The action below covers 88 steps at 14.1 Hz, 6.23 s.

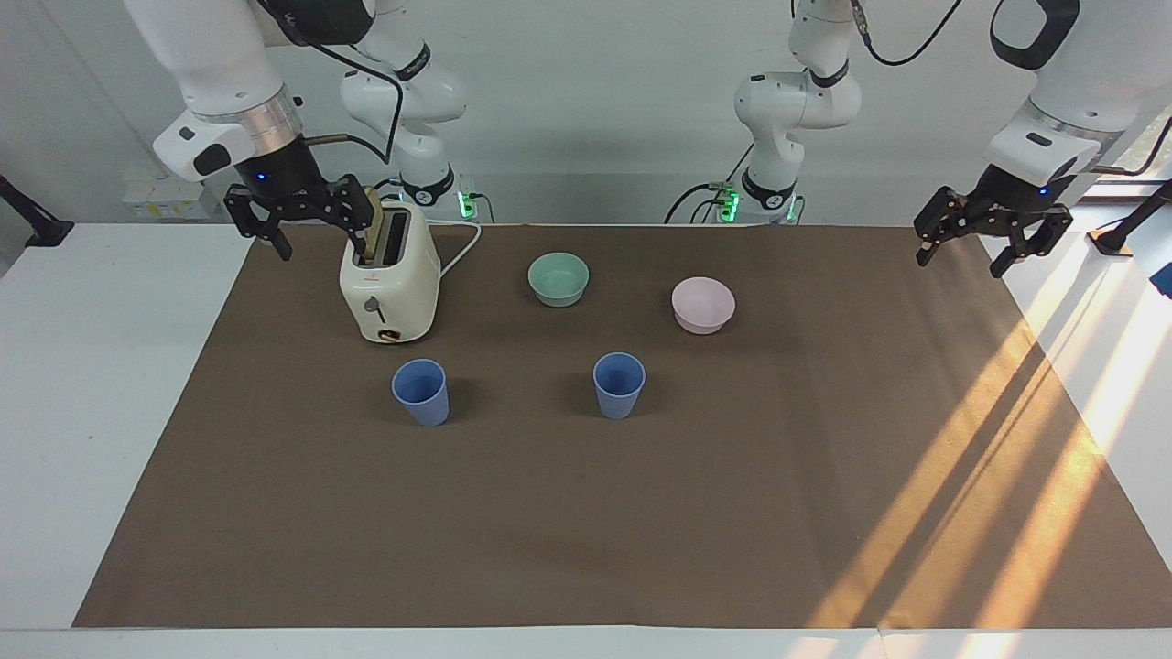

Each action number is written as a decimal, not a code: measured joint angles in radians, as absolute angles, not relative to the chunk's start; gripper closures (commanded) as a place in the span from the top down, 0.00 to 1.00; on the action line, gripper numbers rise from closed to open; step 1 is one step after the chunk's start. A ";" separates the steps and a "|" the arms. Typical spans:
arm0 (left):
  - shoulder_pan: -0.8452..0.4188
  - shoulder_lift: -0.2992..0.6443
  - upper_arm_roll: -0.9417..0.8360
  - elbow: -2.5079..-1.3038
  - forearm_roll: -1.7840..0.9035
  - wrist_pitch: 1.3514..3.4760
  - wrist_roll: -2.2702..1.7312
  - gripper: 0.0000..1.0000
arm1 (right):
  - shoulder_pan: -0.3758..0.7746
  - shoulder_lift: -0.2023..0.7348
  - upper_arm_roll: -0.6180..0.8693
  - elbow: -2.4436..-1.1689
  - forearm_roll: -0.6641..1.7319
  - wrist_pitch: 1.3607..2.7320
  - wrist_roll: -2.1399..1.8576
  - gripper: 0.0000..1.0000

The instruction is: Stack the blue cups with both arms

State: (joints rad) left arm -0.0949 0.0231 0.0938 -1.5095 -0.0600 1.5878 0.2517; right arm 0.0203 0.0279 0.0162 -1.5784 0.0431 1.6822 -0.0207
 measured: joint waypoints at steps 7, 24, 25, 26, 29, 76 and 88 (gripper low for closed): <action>-0.095 -0.031 0.086 -1.502 -0.060 1.510 0.204 1.00 | 0.020 0.190 0.015 -1.776 0.043 2.006 -0.021 1.00; -0.095 -0.031 0.087 -1.509 -0.060 1.499 0.165 1.00 | 0.050 0.288 0.034 -1.838 0.052 2.141 -0.017 0.00; -0.095 -0.032 0.088 -1.509 -0.060 1.499 0.164 1.00 | 0.069 0.284 0.034 -1.830 0.052 2.134 0.004 0.00; -0.095 -0.032 0.088 -1.509 -0.060 1.499 0.164 1.00 | 0.085 0.282 0.034 -1.815 0.051 2.110 0.029 0.00; -0.095 -0.032 0.089 -1.509 -0.059 1.499 0.164 1.00 | 0.111 0.270 0.051 -1.693 0.051 1.953 0.123 0.00; -0.095 -0.037 0.088 -1.509 -0.037 1.494 0.162 1.00 | 0.054 0.192 0.174 -1.413 -0.064 1.725 0.170 1.00; -0.095 -0.046 0.089 -1.509 -0.030 1.490 0.124 1.00 | -0.083 0.069 0.172 -1.467 -0.039 1.557 0.160 1.00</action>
State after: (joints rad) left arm -0.0953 -0.0457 0.0892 -1.5090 -0.0300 1.4895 0.1239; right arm -0.0830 0.0688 0.1724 -1.4672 -0.0391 1.5571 0.1602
